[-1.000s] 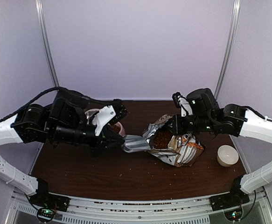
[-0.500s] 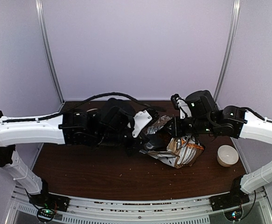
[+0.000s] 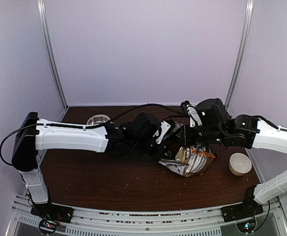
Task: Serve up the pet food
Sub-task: Collect the pet food from the pet food bag.
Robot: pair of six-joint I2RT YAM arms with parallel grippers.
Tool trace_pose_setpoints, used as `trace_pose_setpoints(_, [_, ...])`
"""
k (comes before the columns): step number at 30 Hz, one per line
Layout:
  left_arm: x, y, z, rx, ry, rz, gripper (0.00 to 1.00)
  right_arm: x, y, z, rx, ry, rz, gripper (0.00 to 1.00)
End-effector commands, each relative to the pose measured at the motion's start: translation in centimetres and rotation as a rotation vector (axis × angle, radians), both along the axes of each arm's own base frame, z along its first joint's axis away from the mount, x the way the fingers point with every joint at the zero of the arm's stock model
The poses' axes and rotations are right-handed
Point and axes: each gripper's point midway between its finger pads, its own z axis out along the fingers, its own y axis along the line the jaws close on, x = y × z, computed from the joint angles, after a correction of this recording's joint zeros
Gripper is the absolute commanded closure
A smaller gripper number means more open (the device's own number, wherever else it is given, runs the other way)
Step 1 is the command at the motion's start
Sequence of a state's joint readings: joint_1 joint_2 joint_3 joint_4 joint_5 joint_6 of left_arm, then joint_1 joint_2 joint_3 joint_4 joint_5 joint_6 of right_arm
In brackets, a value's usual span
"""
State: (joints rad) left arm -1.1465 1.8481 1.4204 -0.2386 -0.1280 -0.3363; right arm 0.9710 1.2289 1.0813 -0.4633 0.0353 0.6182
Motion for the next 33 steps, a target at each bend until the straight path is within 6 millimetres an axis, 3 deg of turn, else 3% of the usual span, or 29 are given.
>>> trace_pose_setpoints(1, [3.4,-3.3,-0.3,-0.118,-0.064,-0.024,1.00,-0.5,-0.7,0.8,0.040,-0.013,-0.020,1.00])
trace_pose_setpoints(7, [2.8,-6.1,1.6,-0.272,-0.143,-0.166,1.00,-0.6,-1.2,0.0,0.043,-0.005,-0.037,1.00])
trace_pose_setpoints(12, [2.0,-6.9,4.4,-0.372,-0.195,-0.251,1.00,-0.4,-2.3,0.1,0.053,-0.009,-0.075,1.00])
trace_pose_setpoints(18, [1.2,-6.2,8.1,-0.458,-0.244,-0.270,1.00,-0.2,-4.0,0.5,0.075,-0.018,-0.122,1.00])
trace_pose_setpoints(25, [0.6,-5.5,10.1,-0.504,-0.287,-0.287,1.00,0.0,-5.4,1.1,0.099,-0.030,-0.153,1.00])
trace_pose_setpoints(33, [-1.2,-2.6,12.4,-0.557,-0.383,-0.278,1.00,0.2,-5.9,1.2,0.099,-0.031,-0.164,1.00])
